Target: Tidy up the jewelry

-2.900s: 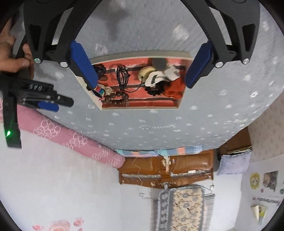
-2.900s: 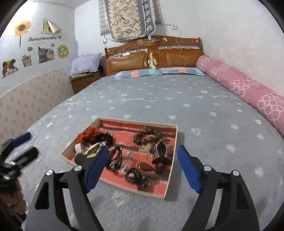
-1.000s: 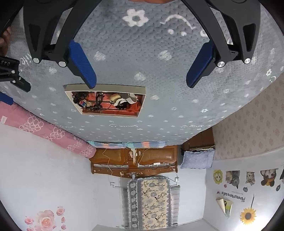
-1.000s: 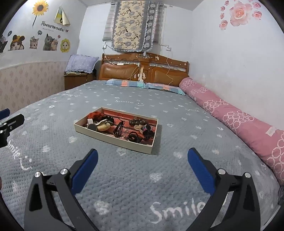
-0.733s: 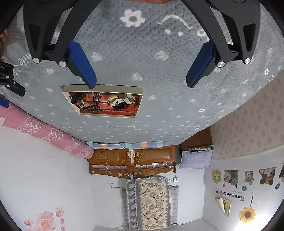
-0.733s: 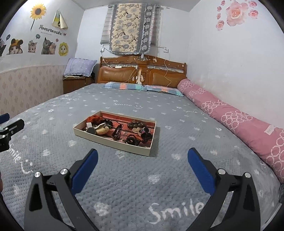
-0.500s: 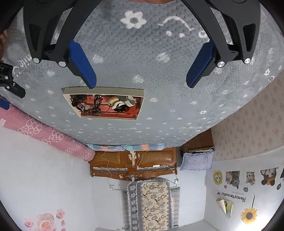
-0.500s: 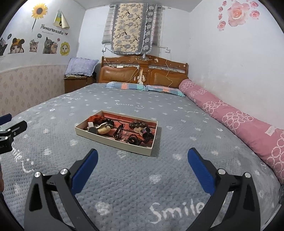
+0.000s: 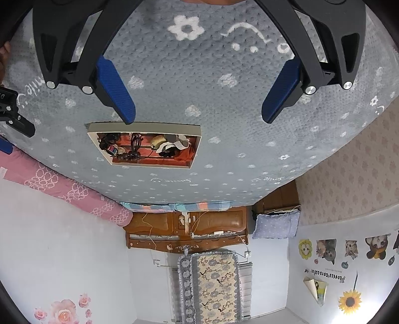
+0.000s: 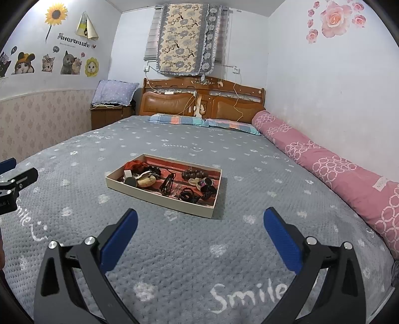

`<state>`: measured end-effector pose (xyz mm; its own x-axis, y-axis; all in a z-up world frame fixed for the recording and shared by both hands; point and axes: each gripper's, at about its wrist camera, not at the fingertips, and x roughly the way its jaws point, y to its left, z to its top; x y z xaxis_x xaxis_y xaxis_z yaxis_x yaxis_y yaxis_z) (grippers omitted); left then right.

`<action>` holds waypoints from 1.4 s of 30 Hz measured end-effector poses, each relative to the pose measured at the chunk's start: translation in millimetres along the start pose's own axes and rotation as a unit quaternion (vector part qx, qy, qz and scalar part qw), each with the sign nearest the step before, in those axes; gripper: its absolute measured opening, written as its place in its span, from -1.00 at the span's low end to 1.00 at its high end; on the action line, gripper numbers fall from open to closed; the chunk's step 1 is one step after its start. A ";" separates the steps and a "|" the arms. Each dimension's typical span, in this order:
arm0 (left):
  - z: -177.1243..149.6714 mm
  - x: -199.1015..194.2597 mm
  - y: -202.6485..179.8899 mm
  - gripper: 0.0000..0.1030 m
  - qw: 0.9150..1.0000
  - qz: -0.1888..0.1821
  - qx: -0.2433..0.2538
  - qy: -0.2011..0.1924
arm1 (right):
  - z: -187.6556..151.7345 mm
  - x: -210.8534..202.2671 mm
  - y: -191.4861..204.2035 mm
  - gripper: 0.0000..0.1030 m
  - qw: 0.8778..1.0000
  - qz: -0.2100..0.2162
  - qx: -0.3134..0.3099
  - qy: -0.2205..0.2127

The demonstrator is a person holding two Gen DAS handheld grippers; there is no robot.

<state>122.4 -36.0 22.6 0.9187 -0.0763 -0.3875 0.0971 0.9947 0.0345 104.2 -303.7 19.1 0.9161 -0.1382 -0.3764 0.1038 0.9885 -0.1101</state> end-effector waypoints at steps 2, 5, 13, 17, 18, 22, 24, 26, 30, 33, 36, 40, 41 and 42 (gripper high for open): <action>-0.1 0.2 0.4 0.90 1.000 -0.001 -0.002 0.000 | 0.2 -0.6 -0.3 0.91 1.000 -0.001 0.003 0.001; -0.6 0.5 0.3 0.90 1.000 -0.001 -0.002 0.000 | 0.8 -1.0 -1.1 0.91 1.000 -0.001 0.004 0.000; 0.1 0.0 0.7 0.90 1.000 0.000 -0.002 0.000 | 1.2 -1.2 -1.6 0.91 1.000 -0.001 0.004 0.000; 0.9 -0.9 1.3 0.90 1.000 0.000 -0.003 0.000 | 1.0 -1.3 -1.4 0.91 1.000 -0.001 0.004 -0.001; 0.9 -0.3 1.4 0.90 1.000 0.001 -0.002 0.001 | 0.7 -1.6 -1.3 0.91 1.000 -0.002 0.004 -0.001; 1.0 -1.1 2.1 0.90 1.000 0.001 -0.003 0.001 | 1.3 -1.1 -1.9 0.91 1.000 -0.002 0.003 0.000; 1.1 -1.1 2.2 0.90 1.000 -0.002 -0.004 0.003 | 1.3 -1.0 -2.0 0.91 1.000 0.000 0.004 0.000; 1.1 -1.6 2.3 0.90 1.000 0.000 -0.002 0.002 | 1.2 -1.0 -1.8 0.91 1.000 -0.002 0.004 0.000; 1.2 -2.6 2.9 0.90 1.000 0.000 -0.004 0.002 | 1.5 -0.8 -2.2 0.91 1.000 0.000 0.004 0.002; 1.9 -2.7 2.7 0.90 1.000 -0.001 -0.004 0.003 | 1.3 -0.9 -2.2 0.91 1.000 -0.001 0.004 0.001; 1.7 -2.8 3.1 0.90 1.000 -0.001 -0.005 0.004 | 1.4 -1.4 -2.0 0.91 1.000 -0.001 0.005 0.001; 2.3 -3.1 3.0 0.90 1.000 -0.001 -0.005 0.004 | 0.9 -0.1 -2.3 0.91 1.000 -0.001 0.004 0.001; 2.4 -3.7 3.1 0.90 1.000 -0.001 -0.005 0.004 | 1.0 -0.2 -2.4 0.91 1.000 -0.001 0.004 0.000; 2.4 -3.7 3.0 0.90 1.000 -0.001 -0.005 0.004 | 1.1 -0.1 -2.4 0.91 1.000 -0.001 0.004 0.000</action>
<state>120.3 -32.9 26.4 0.9156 -0.0775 -0.3945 0.0948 0.9952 0.0245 104.3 -306.0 20.4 0.9157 -0.1405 -0.3766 0.1089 0.9886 -0.1039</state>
